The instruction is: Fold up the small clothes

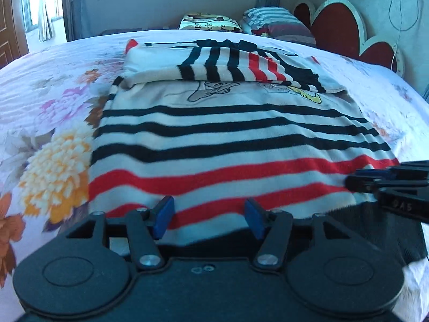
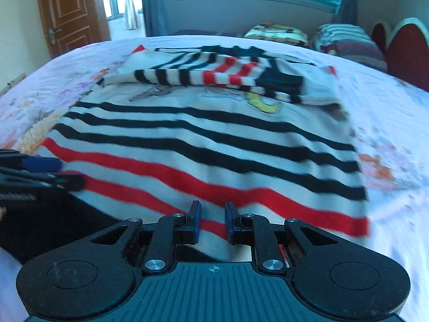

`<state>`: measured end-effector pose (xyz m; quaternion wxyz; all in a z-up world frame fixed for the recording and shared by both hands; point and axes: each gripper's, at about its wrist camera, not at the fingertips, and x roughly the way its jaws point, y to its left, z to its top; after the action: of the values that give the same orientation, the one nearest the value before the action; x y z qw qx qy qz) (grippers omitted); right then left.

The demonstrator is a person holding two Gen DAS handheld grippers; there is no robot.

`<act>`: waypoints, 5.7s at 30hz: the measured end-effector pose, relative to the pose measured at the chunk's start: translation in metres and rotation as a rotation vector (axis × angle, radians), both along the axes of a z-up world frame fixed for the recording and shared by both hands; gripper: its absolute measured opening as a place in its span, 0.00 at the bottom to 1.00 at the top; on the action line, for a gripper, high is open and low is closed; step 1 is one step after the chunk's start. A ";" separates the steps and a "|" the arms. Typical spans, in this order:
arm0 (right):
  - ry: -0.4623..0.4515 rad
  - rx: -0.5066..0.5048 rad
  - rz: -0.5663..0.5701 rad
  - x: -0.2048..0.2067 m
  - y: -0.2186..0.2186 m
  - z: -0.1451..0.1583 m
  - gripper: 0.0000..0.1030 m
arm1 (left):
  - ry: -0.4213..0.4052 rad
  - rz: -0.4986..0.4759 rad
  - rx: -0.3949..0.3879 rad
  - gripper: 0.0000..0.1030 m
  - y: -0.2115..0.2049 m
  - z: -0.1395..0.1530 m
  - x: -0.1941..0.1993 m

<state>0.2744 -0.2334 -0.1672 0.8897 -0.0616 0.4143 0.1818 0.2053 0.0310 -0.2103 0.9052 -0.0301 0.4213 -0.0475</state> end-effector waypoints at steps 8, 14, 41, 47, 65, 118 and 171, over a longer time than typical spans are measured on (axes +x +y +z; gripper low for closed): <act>-0.012 -0.043 -0.098 -0.037 -0.015 0.014 0.17 | 0.015 0.039 -0.023 0.55 0.014 0.009 -0.025; -0.022 0.033 -0.099 -0.058 0.002 0.026 0.17 | -0.006 0.076 0.000 0.77 0.010 0.021 -0.045; 0.047 0.119 -0.329 -0.072 -0.068 0.024 0.69 | 0.025 0.037 -0.133 0.57 0.050 0.003 -0.053; 0.091 0.123 -0.331 -0.072 -0.076 0.011 0.63 | 0.048 0.041 -0.168 0.41 0.057 0.005 -0.052; 0.198 0.170 -0.261 -0.063 -0.075 0.013 0.11 | 0.165 0.023 -0.260 0.18 0.062 0.002 -0.055; -0.015 0.481 -0.324 0.301 -0.069 0.043 0.10 | -0.191 0.196 -0.286 0.07 0.068 0.047 0.272; -0.185 0.176 -0.161 0.343 -0.042 0.021 0.03 | -0.198 0.153 -0.058 0.05 0.074 0.029 0.311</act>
<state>0.6177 -0.2752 -0.1458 0.9377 0.0333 0.3167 0.1392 0.5168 0.1046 -0.1811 0.9421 -0.0834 0.3248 0.0067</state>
